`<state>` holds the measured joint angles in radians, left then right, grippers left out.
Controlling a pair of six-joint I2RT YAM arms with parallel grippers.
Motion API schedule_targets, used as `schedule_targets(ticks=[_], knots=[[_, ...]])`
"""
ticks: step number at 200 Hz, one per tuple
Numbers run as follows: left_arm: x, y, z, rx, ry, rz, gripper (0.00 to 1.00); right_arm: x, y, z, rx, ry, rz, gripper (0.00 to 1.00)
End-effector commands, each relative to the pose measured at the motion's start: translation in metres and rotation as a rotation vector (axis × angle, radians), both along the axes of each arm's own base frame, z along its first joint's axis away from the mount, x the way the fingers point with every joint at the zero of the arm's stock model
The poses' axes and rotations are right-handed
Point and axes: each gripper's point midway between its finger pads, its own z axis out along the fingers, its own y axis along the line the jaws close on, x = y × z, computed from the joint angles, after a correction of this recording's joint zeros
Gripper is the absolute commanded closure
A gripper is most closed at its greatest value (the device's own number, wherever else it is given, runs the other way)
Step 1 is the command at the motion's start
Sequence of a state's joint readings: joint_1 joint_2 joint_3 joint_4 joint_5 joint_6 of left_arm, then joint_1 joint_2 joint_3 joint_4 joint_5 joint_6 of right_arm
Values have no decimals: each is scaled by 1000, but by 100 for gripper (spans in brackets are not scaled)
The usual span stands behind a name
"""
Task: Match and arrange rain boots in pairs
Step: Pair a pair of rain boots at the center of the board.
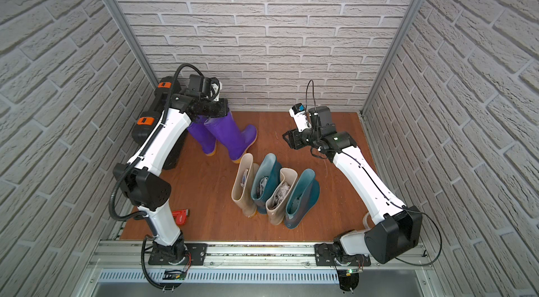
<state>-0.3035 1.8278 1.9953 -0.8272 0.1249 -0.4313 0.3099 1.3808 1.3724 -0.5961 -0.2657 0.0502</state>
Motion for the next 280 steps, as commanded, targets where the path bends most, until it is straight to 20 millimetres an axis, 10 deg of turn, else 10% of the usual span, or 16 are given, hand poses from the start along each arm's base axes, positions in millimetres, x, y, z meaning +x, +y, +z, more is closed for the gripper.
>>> schedule_targets(ticks=[1,280], knots=[[19,8,65,-53,-245,55,100,-4,-2,4,10,-7,-12,43],[35,53,46,238,-277,164,100,-10,-1,-8,30,31,-14,43]])
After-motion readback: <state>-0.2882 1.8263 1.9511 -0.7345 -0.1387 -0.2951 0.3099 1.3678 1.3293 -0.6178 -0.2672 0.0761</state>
